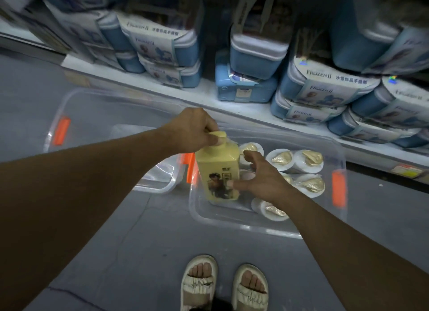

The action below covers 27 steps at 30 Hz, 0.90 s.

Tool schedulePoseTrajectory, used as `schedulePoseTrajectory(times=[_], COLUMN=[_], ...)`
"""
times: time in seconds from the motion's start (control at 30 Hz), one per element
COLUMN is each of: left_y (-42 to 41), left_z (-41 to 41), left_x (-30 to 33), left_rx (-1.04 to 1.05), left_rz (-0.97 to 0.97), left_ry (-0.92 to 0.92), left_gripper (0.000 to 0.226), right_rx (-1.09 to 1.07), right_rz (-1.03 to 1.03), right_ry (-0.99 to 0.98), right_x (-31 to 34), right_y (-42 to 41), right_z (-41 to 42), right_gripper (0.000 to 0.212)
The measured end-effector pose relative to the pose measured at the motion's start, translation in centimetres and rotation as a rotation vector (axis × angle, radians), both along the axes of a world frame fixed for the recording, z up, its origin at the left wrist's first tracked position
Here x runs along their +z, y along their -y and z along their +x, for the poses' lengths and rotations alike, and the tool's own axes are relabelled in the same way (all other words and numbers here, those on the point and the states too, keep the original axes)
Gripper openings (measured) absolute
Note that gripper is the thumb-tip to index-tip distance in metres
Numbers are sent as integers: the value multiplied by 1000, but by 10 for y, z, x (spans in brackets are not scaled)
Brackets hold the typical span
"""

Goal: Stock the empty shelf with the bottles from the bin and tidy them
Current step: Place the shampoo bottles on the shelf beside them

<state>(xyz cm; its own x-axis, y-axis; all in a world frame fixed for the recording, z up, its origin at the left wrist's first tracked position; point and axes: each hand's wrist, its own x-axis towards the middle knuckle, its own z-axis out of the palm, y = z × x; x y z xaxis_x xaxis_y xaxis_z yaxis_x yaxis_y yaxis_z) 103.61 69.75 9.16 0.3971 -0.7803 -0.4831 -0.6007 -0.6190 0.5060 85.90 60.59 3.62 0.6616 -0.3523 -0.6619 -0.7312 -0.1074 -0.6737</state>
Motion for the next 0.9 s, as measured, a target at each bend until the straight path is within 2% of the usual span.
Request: schedulePoseTrajectory(times=[0.07, 0.2, 0.3, 0.4, 0.5, 0.57, 0.67, 0.73, 0.9], left_y=[8, 22, 35, 45, 37, 21, -4, -10, 0], left_z=[0, -10, -26, -44, -62, -76, -95, -104, -111], left_x=[11, 20, 16, 7, -18, -43, -80, -100, -150], left_rx=[73, 200, 324, 487, 580, 526, 278, 193, 130], left_rz=[-27, -85, -203, -307, -255, -107, 138, 156, 107], left_ry=[-93, -281, -402, -477, -461, -402, -233, -186, -109], left_gripper=[21, 9, 12, 39, 57, 58, 67, 74, 82], right_rx=[-42, -181, -266, -404, -602, -682, -735, -751, -750], right_rz=[106, 186, 186, 141, 129, 110, 83, 83, 69], right_ry=[42, 138, 187, 207, 220, 217, 225, 231, 236], right_x=[6, 15, 22, 22, 19, 16, 6, -5, -37], right_y=[1, 8, 19, 30, 44, 53, 63, 66, 69], right_z=[0, -10, -25, -44, -62, -71, -79, -84, -90], right_gripper=[79, 49, 60, 64, 42, 38, 37, 38, 43])
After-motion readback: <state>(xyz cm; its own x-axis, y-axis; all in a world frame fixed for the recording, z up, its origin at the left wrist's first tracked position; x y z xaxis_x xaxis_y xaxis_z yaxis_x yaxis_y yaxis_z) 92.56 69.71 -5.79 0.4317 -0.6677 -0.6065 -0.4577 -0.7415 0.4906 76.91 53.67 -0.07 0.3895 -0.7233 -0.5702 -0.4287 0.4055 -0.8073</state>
